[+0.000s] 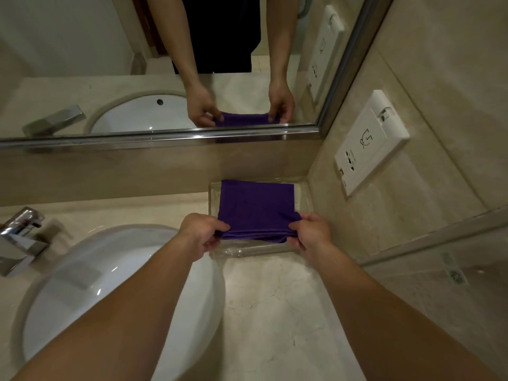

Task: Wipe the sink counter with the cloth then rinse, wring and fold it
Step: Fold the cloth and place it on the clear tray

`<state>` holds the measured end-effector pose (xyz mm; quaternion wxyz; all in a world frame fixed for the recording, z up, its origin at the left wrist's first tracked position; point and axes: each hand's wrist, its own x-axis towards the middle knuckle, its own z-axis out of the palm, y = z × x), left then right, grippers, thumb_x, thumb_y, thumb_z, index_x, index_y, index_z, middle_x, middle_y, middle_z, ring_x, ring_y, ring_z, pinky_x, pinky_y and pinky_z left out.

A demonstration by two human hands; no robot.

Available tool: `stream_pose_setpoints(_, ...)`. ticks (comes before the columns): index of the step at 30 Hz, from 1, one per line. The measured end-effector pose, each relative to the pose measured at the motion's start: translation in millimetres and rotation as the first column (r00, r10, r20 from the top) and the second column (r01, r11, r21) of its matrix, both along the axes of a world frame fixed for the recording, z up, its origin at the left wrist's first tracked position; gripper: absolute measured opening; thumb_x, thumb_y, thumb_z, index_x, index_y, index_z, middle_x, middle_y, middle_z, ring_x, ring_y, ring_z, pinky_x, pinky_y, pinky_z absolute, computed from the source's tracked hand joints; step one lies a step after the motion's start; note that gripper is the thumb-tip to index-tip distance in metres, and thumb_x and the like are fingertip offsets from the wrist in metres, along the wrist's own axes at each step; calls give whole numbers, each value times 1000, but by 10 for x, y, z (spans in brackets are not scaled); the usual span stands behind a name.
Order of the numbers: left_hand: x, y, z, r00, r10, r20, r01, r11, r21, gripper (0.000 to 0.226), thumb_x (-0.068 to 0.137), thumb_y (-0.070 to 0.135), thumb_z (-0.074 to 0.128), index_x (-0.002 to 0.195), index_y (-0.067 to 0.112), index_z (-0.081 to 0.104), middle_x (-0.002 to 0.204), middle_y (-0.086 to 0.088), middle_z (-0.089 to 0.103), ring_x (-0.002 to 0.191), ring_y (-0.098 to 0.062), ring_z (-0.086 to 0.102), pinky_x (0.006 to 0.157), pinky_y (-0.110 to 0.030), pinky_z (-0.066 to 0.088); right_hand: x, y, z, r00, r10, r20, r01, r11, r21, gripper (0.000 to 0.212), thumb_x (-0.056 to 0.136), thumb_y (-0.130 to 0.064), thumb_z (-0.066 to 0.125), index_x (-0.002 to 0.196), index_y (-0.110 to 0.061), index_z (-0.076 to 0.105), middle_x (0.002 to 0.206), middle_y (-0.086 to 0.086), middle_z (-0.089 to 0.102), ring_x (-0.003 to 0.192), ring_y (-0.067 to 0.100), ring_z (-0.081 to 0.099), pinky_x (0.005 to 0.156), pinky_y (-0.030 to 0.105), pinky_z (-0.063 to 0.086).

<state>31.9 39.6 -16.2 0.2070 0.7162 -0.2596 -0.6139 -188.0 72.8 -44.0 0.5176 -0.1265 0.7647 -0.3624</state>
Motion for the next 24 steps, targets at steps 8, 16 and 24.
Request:
stream_pose_setpoints(8,64,116,-149,993,-69,97,74,996,-47,4,91,5,71,89,5,68,102,-18,75,93,-36,74,82,-41,61,0,87,-32,989,97,-115,-103,994,-45,22,85,3,72,89,-18,69,92,8,75,76,25,74,63,34,60)
stream_pose_setpoints(16,52,142,-172,993,-114,32,116,992,-55,10,96,8,63,105,7,67,96,-13,76,73,-26,75,66,-34,59,-24,124,52,860,219,-460,-298,948,-107,16,89,-11,74,97,-24,68,86,-9,71,77,7,68,58,18,47)
stream_pose_setpoints(24,105,57,-122,953,-183,242,224,963,-152,11,91,9,64,80,7,66,85,-12,69,72,-25,63,63,-34,56,27,238,-179,930,188,-316,-205,978,-21,10,88,-28,74,91,-26,65,92,1,73,81,23,71,81,44,61)
